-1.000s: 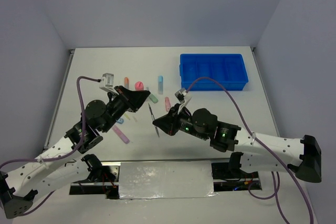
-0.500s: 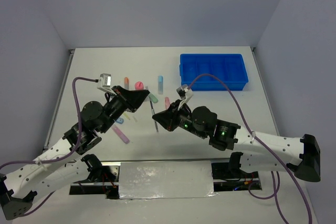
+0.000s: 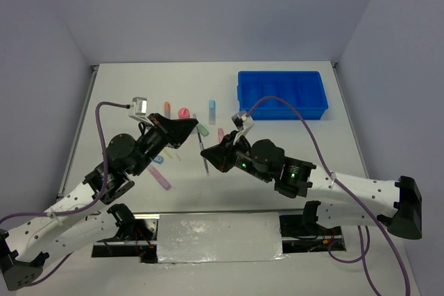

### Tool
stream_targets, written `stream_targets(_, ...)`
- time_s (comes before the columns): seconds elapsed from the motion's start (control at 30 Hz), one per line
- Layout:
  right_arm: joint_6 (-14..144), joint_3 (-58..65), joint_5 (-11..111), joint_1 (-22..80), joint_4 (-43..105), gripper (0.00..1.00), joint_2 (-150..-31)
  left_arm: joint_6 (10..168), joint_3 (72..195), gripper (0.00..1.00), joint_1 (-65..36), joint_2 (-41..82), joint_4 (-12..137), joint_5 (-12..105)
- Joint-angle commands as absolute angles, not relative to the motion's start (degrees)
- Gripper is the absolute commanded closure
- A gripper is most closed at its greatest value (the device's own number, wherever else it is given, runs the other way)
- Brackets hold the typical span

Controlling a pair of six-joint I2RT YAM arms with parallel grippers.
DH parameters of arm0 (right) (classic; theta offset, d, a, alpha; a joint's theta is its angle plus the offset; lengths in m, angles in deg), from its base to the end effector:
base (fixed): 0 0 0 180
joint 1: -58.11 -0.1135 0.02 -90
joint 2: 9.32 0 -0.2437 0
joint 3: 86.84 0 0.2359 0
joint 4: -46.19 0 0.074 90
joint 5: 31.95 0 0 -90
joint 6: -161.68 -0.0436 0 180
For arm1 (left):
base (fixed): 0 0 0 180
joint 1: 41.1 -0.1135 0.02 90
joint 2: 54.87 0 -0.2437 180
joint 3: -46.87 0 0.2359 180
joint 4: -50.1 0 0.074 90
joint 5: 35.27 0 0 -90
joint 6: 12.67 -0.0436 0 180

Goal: Sort the stationery into containers
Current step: Close the pen cap on the pen.

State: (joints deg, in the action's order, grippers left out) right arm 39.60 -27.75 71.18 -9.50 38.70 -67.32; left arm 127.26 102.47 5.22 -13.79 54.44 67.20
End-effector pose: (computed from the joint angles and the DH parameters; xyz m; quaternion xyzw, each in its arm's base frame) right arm 0.1015 0.2204 0.3117 -0.1534 0.7285 0.4511 0.4921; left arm 0.1307 -0.1232 0.3534 -0.1034 0.6348 -0.5213 0.5609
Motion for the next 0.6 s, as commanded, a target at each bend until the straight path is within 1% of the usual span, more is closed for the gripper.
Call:
stream_targets(0.0, 40.3, -24.73, 72.11, -9.83, 39.72, 1.0, -67.24, 128.04, 101.95, 1.0, 5.3, -14.52, 51.74, 67.12)
stream_targets(0.3, 40.65, -24.47, 72.2, -9.74, 39.19, 1.0, -67.77, 127.69, 101.42, 1.0, 5.3, -14.17, 52.27, 68.53)
stream_targets(0.57, 40.82, -23.24, 75.1, -9.65, 37.52, 1.0, -68.29, 127.78, 101.68, 1.0, 5.3, -13.47, 51.83, 66.86)
